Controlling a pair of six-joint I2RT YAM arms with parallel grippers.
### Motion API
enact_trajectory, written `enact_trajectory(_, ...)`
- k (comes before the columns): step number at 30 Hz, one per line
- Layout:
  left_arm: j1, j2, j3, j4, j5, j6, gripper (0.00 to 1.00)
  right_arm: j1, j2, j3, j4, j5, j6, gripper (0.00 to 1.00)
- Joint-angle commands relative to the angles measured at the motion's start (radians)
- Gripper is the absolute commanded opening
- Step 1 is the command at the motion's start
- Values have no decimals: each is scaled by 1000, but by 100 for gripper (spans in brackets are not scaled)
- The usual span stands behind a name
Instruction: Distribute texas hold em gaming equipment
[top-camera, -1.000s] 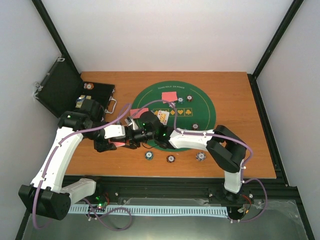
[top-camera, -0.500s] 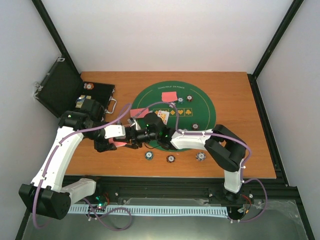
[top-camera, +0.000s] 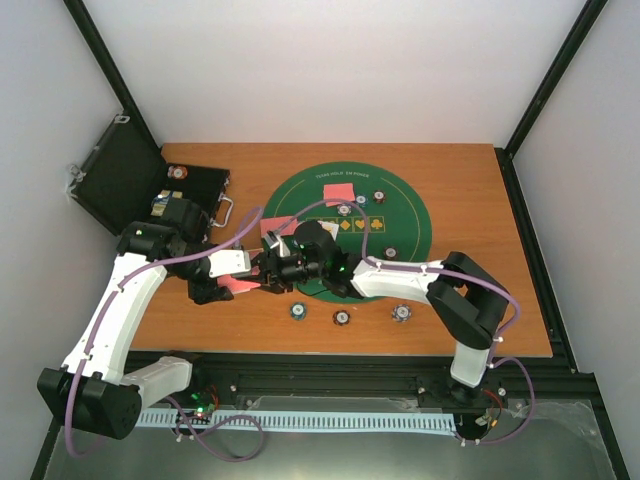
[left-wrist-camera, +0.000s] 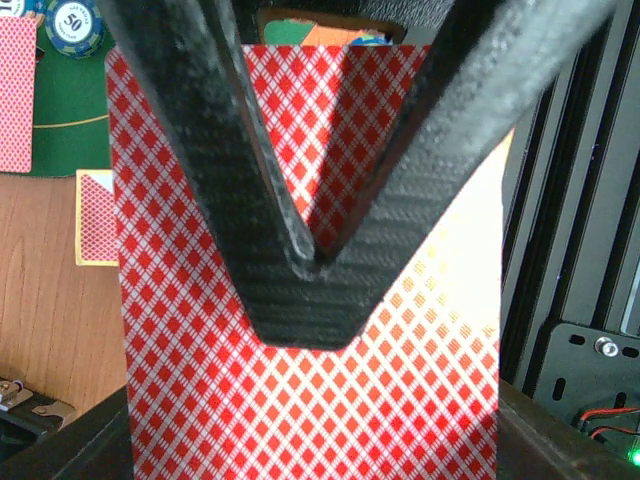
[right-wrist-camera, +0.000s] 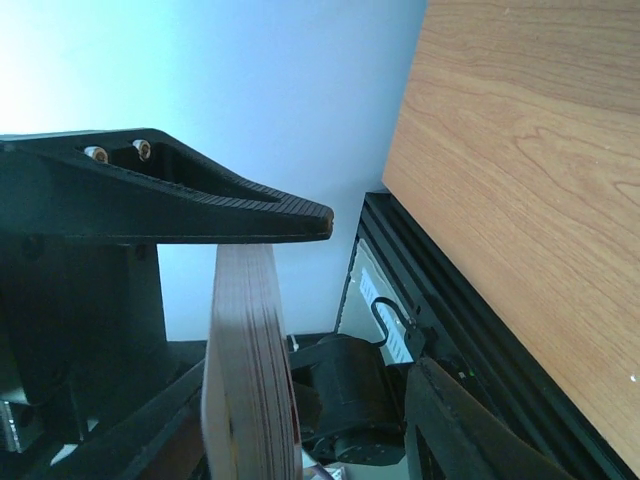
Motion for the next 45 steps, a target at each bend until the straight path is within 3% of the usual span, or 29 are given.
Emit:
enact_trajectory(1, -3, -13, 23, -2, 24, 23, 2, -13, -51, -11, -74, 39, -17, 43)
enact_trajectory(8, -3, -13, 25, -5, 19, 21, 2, -13, -92, 19, -146, 54, -52, 24)
enact_trajectory(20, -3, -13, 16, 0, 16, 20, 2, -16, -163, 2, -214, 75, -90, 15)
enact_trajectory(23, -3, -13, 16, 1, 15, 19, 2, -21, -175, -27, -154, 59, -57, 15)
enact_trajectory(29, -3, -16, 8, 5, 1, 21, 2, -38, -192, -72, -86, 39, -9, 4)
enact_trajectory(39, -3, -20, 4, 9, 1, 19, 2, -60, -214, -111, -28, 15, 16, 3)
enact_trajectory(42, -3, -21, 4, 8, 1, 18, 2, -108, -260, -123, -100, 5, -30, 3)
enact_trajectory(45, -3, -22, 5, 5, -9, 19, 2, -185, -355, -118, -300, 43, -155, 3)
